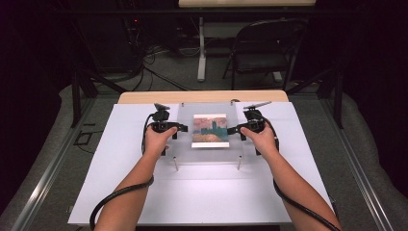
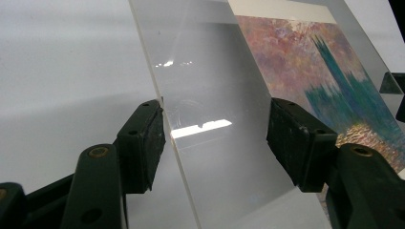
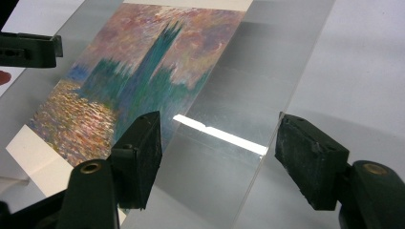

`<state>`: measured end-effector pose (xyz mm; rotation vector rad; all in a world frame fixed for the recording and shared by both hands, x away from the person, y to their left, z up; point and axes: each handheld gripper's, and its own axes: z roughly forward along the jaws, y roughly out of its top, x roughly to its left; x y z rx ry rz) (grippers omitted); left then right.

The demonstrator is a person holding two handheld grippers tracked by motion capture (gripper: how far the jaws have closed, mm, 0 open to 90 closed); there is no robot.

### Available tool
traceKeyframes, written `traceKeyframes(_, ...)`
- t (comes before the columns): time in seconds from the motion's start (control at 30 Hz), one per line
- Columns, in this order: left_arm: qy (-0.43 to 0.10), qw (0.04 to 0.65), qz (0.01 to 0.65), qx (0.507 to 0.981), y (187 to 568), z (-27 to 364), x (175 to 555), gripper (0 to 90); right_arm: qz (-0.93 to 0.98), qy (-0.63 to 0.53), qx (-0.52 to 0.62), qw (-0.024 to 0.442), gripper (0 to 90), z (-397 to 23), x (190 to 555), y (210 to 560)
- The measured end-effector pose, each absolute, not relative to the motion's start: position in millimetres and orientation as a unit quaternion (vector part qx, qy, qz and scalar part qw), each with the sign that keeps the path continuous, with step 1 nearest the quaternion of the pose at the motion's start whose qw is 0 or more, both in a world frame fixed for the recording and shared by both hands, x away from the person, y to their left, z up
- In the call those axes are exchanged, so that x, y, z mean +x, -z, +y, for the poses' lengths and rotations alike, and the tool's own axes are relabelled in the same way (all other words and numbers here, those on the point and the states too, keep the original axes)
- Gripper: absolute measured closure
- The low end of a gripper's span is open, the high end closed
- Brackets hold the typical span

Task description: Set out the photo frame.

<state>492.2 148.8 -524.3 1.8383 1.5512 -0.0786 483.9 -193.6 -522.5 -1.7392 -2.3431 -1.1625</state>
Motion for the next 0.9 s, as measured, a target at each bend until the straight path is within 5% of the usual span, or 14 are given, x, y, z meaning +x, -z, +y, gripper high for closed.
traceKeyframes(0.9, 0.0, 0.389, 0.575, 0.72, 492, 158, 469, 50.1, -0.774, 0.379, -0.503, -0.071, 34.0, -189, 455, 493)
